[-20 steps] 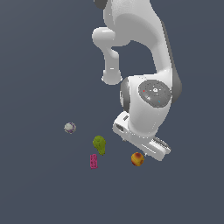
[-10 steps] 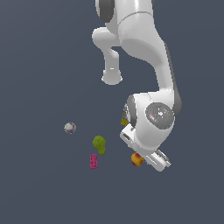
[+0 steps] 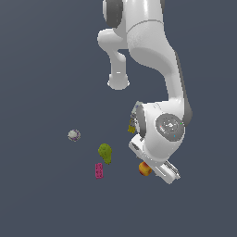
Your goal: Pick up a designated object from a clutter of objects.
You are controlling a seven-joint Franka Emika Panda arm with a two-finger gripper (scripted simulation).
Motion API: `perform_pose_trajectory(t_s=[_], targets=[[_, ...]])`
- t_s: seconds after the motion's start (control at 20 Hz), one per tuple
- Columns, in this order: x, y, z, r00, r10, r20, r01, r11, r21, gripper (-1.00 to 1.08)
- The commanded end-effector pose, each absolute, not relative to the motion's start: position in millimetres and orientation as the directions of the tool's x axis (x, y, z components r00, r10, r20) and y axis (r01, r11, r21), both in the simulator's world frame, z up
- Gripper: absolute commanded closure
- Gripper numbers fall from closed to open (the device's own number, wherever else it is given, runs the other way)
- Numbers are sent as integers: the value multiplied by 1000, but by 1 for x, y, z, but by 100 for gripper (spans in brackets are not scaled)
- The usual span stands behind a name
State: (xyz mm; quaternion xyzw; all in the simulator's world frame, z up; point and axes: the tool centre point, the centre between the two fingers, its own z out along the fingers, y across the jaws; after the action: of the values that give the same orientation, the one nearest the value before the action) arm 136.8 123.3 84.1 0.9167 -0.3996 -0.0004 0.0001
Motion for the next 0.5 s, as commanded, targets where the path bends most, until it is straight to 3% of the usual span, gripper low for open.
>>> perform_pose_trajectory(t_s=[0.0, 0.45], targets=[[137, 123, 81, 680, -733, -1, -733, -680, 1, -92], [136, 123, 40, 678, -735, 0, -735, -678, 0, -92]])
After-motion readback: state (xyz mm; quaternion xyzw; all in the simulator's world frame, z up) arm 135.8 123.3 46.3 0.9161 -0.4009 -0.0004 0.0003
